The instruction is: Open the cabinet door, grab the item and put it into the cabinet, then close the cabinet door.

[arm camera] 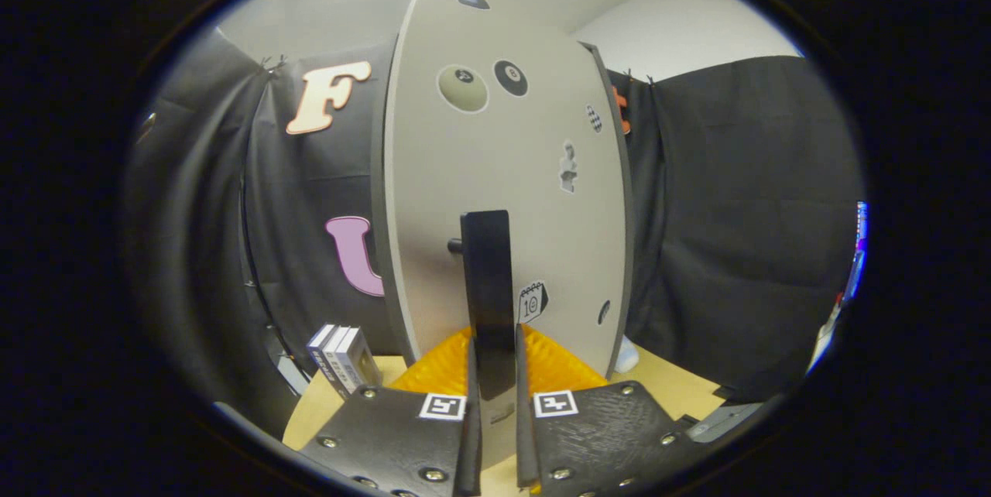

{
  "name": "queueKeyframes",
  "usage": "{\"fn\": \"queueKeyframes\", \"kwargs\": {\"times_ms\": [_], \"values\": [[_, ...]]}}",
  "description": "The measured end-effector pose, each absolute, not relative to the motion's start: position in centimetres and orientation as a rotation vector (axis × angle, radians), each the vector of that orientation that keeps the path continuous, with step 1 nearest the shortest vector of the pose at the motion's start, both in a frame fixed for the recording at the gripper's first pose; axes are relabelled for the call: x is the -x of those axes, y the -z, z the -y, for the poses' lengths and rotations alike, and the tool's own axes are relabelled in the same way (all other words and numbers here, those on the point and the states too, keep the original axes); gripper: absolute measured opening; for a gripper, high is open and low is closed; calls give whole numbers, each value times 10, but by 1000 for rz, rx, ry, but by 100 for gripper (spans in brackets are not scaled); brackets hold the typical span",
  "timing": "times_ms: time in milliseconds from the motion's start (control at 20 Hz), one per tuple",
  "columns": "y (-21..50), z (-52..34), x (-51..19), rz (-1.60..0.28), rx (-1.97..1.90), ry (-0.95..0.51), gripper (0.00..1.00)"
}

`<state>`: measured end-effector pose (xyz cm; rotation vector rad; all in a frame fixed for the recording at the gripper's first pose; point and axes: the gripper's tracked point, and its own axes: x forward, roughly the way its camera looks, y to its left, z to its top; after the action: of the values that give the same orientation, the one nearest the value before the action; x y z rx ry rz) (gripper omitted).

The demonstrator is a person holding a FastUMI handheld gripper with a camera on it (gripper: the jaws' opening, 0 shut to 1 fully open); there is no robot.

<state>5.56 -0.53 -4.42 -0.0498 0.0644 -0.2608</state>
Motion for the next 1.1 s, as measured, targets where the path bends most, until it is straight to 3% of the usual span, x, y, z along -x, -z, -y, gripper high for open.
{"fn": "queueKeyframes", "kwargs": {"times_ms": [750,850,900,1100], "values": [[42,32,-26,-83,19,400,17],[43,44,-28,-90,-5,433,2],[42,50,-29,-96,-3,450,7],[39,84,-2,-105,9,508,7]]}}
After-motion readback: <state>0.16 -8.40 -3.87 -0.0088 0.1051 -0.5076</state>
